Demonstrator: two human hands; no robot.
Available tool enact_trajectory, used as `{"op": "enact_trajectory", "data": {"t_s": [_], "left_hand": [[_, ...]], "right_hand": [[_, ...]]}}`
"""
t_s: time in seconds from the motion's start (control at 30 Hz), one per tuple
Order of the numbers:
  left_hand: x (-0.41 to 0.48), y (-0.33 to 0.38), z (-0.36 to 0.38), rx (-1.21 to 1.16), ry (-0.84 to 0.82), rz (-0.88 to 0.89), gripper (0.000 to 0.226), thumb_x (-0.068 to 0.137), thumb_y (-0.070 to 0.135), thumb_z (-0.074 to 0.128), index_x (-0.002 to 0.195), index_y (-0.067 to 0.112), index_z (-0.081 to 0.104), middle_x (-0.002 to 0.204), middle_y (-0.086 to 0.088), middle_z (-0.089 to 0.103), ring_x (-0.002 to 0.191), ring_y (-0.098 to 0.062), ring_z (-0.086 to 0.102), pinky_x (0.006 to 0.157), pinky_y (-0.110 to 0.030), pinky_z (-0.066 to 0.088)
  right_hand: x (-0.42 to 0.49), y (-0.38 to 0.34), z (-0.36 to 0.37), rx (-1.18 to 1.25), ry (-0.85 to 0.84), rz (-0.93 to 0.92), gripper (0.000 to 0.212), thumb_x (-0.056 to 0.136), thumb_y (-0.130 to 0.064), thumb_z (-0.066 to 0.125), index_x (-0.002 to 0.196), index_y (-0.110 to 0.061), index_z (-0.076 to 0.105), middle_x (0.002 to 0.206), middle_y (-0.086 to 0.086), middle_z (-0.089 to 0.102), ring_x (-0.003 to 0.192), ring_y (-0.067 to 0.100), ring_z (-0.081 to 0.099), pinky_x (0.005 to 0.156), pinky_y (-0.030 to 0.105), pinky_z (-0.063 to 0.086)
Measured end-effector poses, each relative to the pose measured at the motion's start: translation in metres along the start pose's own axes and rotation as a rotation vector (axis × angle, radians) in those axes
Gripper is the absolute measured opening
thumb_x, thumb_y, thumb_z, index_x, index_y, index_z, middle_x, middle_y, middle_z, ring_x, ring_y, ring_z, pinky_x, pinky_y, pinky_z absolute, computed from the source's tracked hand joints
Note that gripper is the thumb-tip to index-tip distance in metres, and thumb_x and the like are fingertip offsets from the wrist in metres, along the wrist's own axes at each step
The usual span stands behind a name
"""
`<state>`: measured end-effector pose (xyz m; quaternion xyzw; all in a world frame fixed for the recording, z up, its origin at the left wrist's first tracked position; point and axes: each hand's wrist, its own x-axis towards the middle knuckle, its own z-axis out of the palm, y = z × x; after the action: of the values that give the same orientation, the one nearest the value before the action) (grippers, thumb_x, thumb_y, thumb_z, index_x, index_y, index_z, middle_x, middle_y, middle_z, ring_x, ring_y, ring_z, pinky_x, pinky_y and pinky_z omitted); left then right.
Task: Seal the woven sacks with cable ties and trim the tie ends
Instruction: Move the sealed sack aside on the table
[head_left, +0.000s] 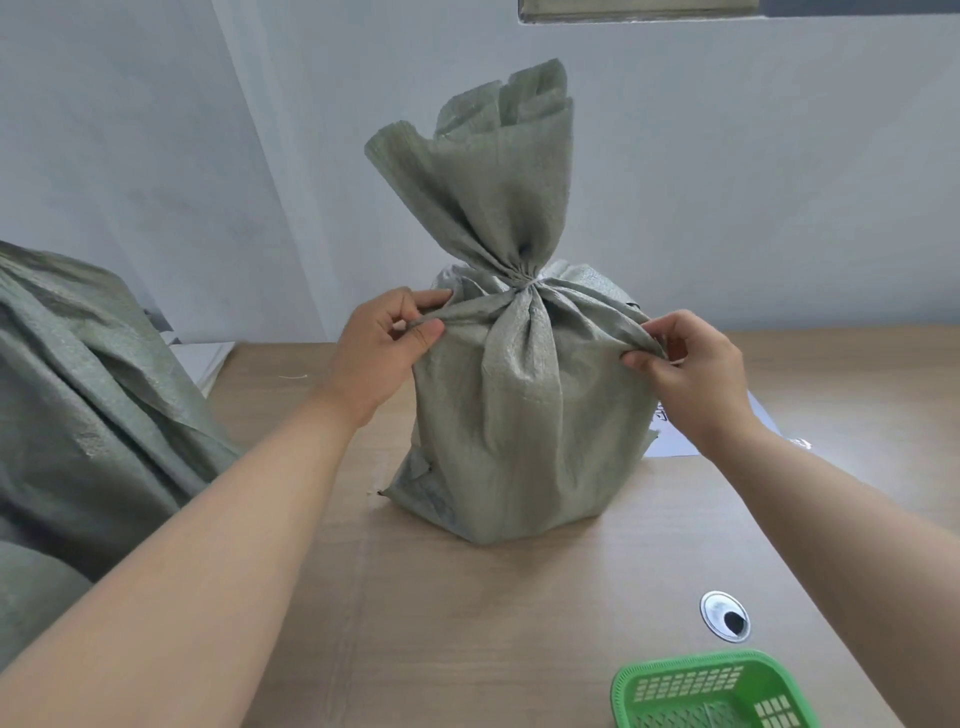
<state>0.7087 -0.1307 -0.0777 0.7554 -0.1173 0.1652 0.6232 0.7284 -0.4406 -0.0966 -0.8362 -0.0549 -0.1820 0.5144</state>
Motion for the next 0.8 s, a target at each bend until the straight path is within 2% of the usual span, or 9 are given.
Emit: {"op": "enact_trajectory", "data": {"t_s": [0.1,0.17,0.23,0.3,0.4,0.47,0.53,0.67,0.8], "left_hand": [[-0.008,-0.005,0.0,-0.061,0.032,-0.019,0.032,0.092,0.006,0.064,0.066,0.021,0.053,0.126,0.001,0.069,0.12,-0.019,0.065,0.097,-0.042,0.053],[-0.018,-0.012,0.003,-0.099,0.058,-0.053,0.031,0.096,0.002,0.062,0.071,0.013,0.048,0.134,-0.001,0.064,0.113,-0.012,0.067,0.09,-0.035,0.054],[-0.022,-0.015,0.004,-0.116,0.096,-0.07,0.026,0.096,0.003,0.063,0.076,0.012,0.048,0.137,0.002,0.06,0.105,-0.007,0.068,0.084,-0.025,0.055],[-0.022,-0.013,0.004,-0.1,0.103,-0.086,0.016,0.089,0.014,0.074,0.089,0.016,0.058,0.136,0.006,0.059,0.106,-0.009,0.066,0.084,-0.022,0.054],[-0.021,-0.006,0.006,-0.024,0.068,-0.118,0.047,0.076,0.034,0.08,0.118,0.03,0.063,0.127,0.013,0.065,0.114,-0.01,0.063,0.089,-0.023,0.054],[-0.021,-0.003,0.009,-0.004,0.036,-0.128,0.054,0.079,0.026,0.081,0.128,0.031,0.06,0.125,0.011,0.066,0.113,-0.003,0.062,0.088,-0.018,0.052],[-0.02,-0.003,0.012,-0.012,0.028,-0.122,0.058,0.083,0.014,0.08,0.134,0.025,0.056,0.129,0.007,0.064,0.112,0.001,0.062,0.089,-0.015,0.05],[-0.02,-0.003,0.014,-0.011,0.024,-0.128,0.061,0.084,0.007,0.079,0.137,0.021,0.054,0.132,0.003,0.063,0.113,-0.002,0.063,0.091,-0.017,0.05],[-0.021,-0.001,0.017,-0.015,0.062,-0.122,0.064,0.084,-0.001,0.076,0.14,0.013,0.05,0.123,0.007,0.064,0.102,0.008,0.064,0.085,-0.012,0.05]], "right_hand": [[-0.007,0.002,-0.002,0.051,-0.026,-0.025,0.022,0.08,-0.008,0.078,0.083,-0.028,0.068,0.081,-0.005,0.064,0.076,0.014,0.055,0.072,0.03,0.046],[-0.015,0.006,0.002,0.114,-0.058,-0.01,0.025,0.08,-0.01,0.079,0.085,-0.031,0.066,0.089,-0.004,0.065,0.081,0.013,0.056,0.074,0.031,0.048],[-0.017,0.003,0.004,0.158,-0.08,0.0,0.033,0.079,-0.013,0.082,0.097,-0.033,0.063,0.108,0.0,0.062,0.093,0.013,0.058,0.081,0.033,0.052],[-0.015,-0.004,0.004,0.209,-0.132,0.018,0.056,0.077,-0.013,0.084,0.12,-0.038,0.057,0.118,0.0,0.056,0.099,0.009,0.058,0.087,0.027,0.053],[-0.009,-0.006,0.004,0.262,-0.263,0.063,0.083,0.071,-0.026,0.089,0.136,-0.053,0.044,0.133,-0.004,0.051,0.118,0.006,0.057,0.101,0.032,0.05],[-0.006,-0.003,0.005,0.235,-0.309,0.074,0.086,0.062,-0.041,0.09,0.134,-0.056,0.045,0.143,-0.008,0.049,0.131,0.01,0.052,0.108,0.04,0.046],[-0.005,0.001,0.007,0.239,-0.312,0.081,0.09,0.057,-0.048,0.09,0.135,-0.053,0.046,0.144,-0.009,0.05,0.132,0.01,0.052,0.109,0.042,0.046],[-0.005,0.003,0.007,0.276,-0.303,0.089,0.1,0.054,-0.049,0.091,0.142,-0.045,0.043,0.144,-0.013,0.049,0.13,0.007,0.053,0.11,0.039,0.046],[-0.004,0.005,0.007,0.272,-0.304,0.098,0.101,0.052,-0.049,0.092,0.141,-0.045,0.043,0.143,-0.012,0.051,0.129,0.008,0.054,0.11,0.04,0.046]]}}
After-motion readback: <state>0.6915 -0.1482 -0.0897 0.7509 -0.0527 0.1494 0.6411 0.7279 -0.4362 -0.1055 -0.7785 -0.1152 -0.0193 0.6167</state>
